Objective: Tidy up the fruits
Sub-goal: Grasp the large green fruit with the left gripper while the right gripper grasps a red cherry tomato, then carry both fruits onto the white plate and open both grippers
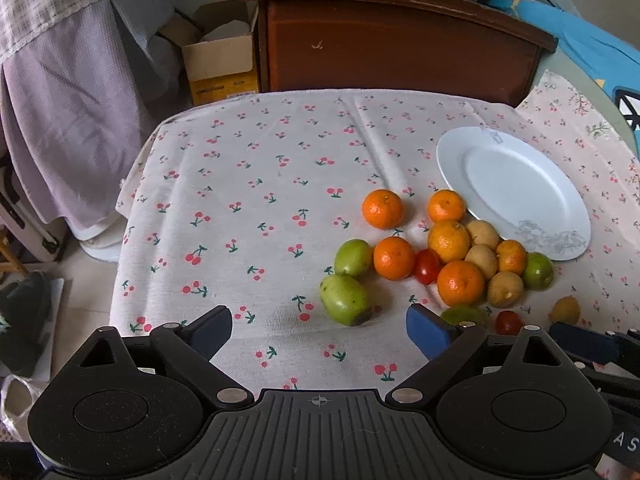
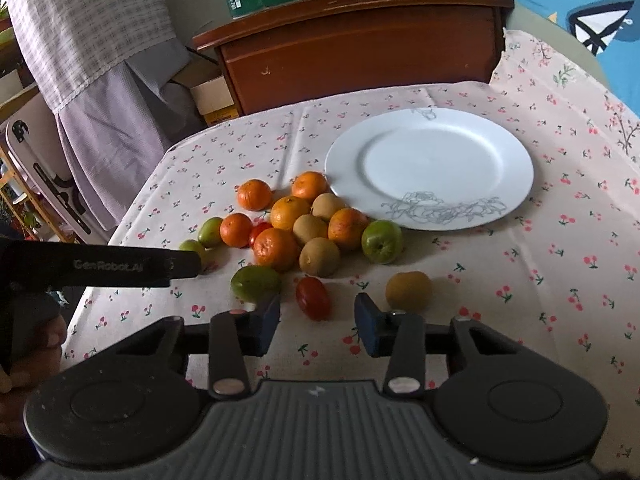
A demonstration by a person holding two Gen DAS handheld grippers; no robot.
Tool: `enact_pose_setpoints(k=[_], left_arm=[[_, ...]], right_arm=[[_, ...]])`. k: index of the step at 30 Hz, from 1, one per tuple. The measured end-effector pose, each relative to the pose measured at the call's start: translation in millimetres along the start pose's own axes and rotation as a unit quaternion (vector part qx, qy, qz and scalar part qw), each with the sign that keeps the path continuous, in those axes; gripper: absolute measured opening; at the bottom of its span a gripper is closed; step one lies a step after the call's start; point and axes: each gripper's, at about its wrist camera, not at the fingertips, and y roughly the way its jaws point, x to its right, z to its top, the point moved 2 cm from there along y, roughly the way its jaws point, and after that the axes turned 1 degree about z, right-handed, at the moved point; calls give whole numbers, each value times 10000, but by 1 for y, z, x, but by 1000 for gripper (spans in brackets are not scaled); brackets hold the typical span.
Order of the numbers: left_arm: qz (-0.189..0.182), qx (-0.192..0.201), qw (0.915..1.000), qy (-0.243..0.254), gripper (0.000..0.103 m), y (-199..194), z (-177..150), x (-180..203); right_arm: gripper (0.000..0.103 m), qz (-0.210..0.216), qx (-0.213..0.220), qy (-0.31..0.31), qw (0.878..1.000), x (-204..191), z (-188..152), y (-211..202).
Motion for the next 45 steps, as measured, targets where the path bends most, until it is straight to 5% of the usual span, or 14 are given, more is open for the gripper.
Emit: enact_pose_setpoints(k=[3,17,21,25,45], left_arm=[[-87,-41,9999,-87,74,5,1,-1],[-162,37,9998,-53,49,20,1,9],[-191,97,9998,-16,30,19,1,9],[-296,106,9995,-79,29,18,1,8],[-580,521,9969,-78,29,-21,13,19]], right_arm=[[37,10,-5,-4,10000,-1,-1,3],[29,-68,-2,30,10000,-1,-4,16],[28,-33,-4,23,10000,-3,-4,17],[18,-49,-41,-87,9999,-6,-4,18],[17,240,326,259,9988,-2,12,-8]])
